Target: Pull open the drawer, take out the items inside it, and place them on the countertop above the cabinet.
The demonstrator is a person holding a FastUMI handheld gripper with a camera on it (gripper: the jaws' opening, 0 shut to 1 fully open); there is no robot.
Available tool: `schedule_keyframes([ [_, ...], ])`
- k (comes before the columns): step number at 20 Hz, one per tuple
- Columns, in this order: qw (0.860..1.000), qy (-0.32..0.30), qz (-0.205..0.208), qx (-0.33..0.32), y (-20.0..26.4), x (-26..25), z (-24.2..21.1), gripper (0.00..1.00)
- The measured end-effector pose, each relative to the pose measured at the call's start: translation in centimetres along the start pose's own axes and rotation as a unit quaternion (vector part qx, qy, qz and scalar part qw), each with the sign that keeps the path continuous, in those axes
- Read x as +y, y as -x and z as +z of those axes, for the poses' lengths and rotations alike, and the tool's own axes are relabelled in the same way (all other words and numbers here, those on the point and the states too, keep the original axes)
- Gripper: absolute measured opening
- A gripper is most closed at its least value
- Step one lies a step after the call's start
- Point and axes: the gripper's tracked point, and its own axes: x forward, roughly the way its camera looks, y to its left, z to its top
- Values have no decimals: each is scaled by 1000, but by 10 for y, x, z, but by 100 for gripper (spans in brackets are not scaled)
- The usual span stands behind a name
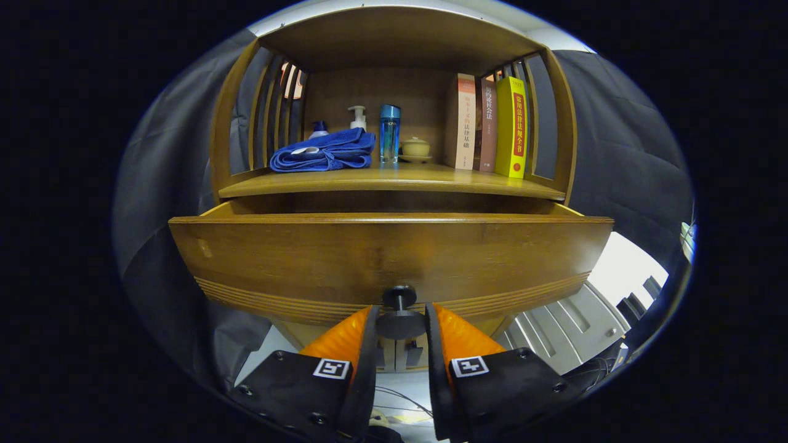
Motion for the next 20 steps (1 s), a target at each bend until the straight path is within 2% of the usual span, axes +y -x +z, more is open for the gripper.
schedule_keyframes([
  [20, 1000, -10, -5, 23, 65, -5, -29, 46],
])
